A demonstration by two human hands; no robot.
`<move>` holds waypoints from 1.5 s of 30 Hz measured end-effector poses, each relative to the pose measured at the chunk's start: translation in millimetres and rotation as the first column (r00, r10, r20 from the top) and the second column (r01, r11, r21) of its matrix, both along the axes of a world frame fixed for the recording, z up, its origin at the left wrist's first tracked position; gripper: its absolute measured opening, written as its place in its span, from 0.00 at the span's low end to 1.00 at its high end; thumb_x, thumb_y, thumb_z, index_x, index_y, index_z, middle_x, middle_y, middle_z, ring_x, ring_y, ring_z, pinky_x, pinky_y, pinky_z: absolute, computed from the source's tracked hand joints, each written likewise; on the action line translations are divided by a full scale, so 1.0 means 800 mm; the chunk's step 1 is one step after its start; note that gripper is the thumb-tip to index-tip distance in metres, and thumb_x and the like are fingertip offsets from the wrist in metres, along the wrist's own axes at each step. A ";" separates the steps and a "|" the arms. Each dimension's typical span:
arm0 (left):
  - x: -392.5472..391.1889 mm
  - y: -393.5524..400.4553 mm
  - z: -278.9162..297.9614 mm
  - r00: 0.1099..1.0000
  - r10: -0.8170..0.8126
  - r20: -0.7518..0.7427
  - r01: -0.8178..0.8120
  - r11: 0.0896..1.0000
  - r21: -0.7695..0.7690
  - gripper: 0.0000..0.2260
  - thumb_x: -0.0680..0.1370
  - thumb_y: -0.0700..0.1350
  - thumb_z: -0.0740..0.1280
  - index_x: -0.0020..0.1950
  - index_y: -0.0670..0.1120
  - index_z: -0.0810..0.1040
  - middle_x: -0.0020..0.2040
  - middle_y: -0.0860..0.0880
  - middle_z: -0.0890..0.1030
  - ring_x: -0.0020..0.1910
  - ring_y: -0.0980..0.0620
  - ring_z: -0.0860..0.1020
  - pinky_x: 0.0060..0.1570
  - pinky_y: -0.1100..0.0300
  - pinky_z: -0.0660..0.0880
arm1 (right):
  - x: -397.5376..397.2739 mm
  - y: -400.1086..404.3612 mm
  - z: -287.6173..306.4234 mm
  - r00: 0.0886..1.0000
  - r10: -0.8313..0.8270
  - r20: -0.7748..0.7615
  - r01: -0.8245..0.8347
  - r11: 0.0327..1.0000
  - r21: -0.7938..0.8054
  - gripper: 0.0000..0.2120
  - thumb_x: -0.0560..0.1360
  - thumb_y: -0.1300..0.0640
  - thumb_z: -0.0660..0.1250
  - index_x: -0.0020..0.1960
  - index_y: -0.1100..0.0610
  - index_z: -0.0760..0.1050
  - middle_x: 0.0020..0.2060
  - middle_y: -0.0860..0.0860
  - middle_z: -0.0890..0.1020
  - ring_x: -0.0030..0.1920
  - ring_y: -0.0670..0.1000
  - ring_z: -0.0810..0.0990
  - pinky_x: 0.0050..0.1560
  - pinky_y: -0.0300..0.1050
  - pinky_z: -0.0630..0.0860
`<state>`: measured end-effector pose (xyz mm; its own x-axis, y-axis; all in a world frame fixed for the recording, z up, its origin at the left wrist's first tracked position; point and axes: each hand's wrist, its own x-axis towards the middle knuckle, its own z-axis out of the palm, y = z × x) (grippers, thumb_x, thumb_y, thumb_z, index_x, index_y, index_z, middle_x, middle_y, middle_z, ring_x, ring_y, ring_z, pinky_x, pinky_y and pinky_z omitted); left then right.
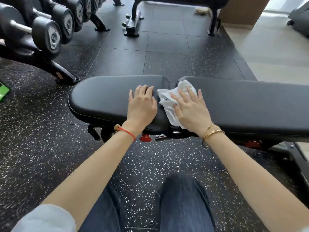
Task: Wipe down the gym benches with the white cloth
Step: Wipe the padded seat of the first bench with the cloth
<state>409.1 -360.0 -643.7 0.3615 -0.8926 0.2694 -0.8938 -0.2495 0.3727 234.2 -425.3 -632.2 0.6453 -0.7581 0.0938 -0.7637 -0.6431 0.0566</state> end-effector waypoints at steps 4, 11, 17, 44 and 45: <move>-0.004 -0.003 -0.001 0.998 0.050 0.027 -0.049 0.998 -0.037 0.20 0.79 0.47 0.58 0.71 0.47 0.71 0.71 0.48 0.71 0.73 0.49 0.64 0.75 0.47 0.55 | 0.012 -0.045 0.008 0.993 -0.078 0.086 0.073 0.995 0.067 0.23 0.84 0.48 0.48 0.78 0.49 0.58 0.79 0.52 0.56 0.79 0.55 0.46 0.77 0.57 0.39; -0.004 -0.001 -0.002 0.997 0.074 0.018 -0.072 0.993 -0.089 0.19 0.78 0.48 0.60 0.68 0.50 0.75 0.69 0.50 0.74 0.71 0.50 0.67 0.74 0.49 0.57 | -0.035 -0.044 0.003 0.990 0.020 0.143 -0.032 0.996 0.084 0.24 0.83 0.48 0.49 0.79 0.46 0.54 0.79 0.53 0.55 0.79 0.55 0.47 0.77 0.55 0.41; -0.009 0.003 0.001 0.997 0.072 0.026 -0.070 0.994 -0.078 0.19 0.79 0.47 0.60 0.70 0.49 0.73 0.71 0.49 0.73 0.72 0.49 0.67 0.75 0.48 0.57 | -0.050 -0.090 0.016 0.992 -0.076 0.105 0.061 0.989 0.135 0.25 0.83 0.48 0.48 0.79 0.47 0.54 0.79 0.55 0.56 0.79 0.56 0.48 0.77 0.57 0.41; -0.050 -0.025 -0.001 0.998 -0.023 0.056 0.022 0.999 0.031 0.22 0.81 0.46 0.57 0.76 0.47 0.66 0.77 0.46 0.64 0.78 0.47 0.58 0.77 0.46 0.51 | -0.102 -0.044 0.003 0.994 0.069 0.081 -0.073 0.996 0.053 0.25 0.83 0.47 0.47 0.79 0.47 0.53 0.78 0.53 0.59 0.78 0.55 0.55 0.77 0.54 0.45; -0.050 -0.025 -0.002 0.998 -0.022 0.053 0.021 0.999 0.026 0.22 0.81 0.46 0.57 0.76 0.47 0.66 0.77 0.46 0.64 0.78 0.47 0.59 0.77 0.46 0.51 | -0.119 -0.051 0.003 0.996 0.040 0.077 -0.044 0.998 0.046 0.25 0.82 0.47 0.47 0.79 0.47 0.54 0.77 0.53 0.61 0.77 0.55 0.57 0.77 0.54 0.47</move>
<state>369.4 -380.2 -645.2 0.3277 -0.9069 0.2648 -0.9175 -0.2386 0.3183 139.0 -465.8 -629.9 0.6689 -0.7354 0.1083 -0.7371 -0.6751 -0.0318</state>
